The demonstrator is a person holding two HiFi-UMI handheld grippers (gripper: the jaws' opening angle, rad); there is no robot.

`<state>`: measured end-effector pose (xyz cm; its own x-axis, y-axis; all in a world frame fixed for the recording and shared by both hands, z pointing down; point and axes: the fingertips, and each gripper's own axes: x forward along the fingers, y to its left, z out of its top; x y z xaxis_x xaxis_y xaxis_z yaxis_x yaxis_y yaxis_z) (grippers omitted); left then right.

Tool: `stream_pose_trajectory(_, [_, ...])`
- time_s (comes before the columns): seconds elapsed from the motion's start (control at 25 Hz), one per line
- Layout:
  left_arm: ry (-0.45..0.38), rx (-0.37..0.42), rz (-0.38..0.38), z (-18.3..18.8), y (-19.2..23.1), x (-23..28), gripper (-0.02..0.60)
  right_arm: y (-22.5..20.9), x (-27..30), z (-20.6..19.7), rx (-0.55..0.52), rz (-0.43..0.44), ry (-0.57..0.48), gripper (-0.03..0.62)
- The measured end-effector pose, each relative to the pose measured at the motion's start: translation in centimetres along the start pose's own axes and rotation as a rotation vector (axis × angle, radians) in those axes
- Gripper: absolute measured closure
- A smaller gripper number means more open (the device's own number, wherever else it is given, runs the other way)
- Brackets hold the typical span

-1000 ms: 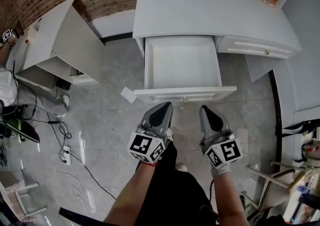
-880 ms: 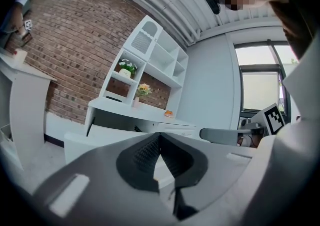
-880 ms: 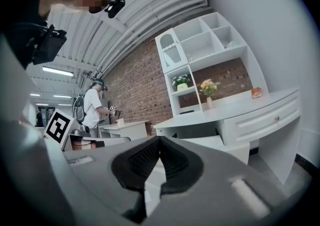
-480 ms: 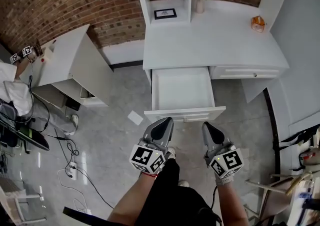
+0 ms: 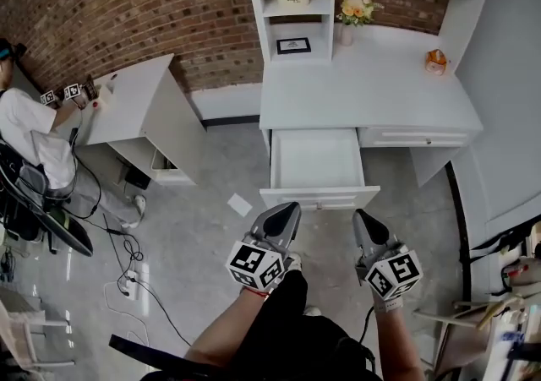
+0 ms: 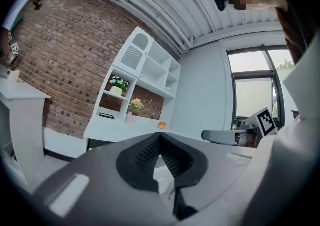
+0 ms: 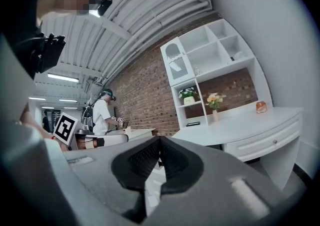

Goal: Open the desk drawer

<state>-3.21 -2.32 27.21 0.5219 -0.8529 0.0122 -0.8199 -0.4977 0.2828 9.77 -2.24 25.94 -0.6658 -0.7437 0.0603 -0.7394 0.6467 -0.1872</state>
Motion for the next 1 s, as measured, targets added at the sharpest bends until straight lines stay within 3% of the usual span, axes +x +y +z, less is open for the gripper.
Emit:
stream_pose_trajectory(0.28, [0.018, 0.010, -0.037, 2.4, -2.7, -2.3, 0.578, 2.9, -2.1, 3.4, -0.092, 0.024, 0.012, 0.591])
stream_pose_trajectory(0.48, [-0.005, -0.021, -0.062, 4.4, -4.9, -3.9, 0.578, 3.7, -4.2, 5.4, -0.075, 0.020, -0.008, 0.591])
stream_pose_trajectory(0.8, [-0.001, 0.074, -0.078, 5.8, -7.5, -6.5, 0.578, 5.6, -6.4, 6.5, -0.041, 0.012, -0.009, 0.591])
stream_pose_trajectory(1.0, [-0.008, 0.085, -0.040, 6.1, -7.6, -7.8, 0.578, 6.5, -8.0, 6.5, -0.048, 0.033, -0.004, 0.591])
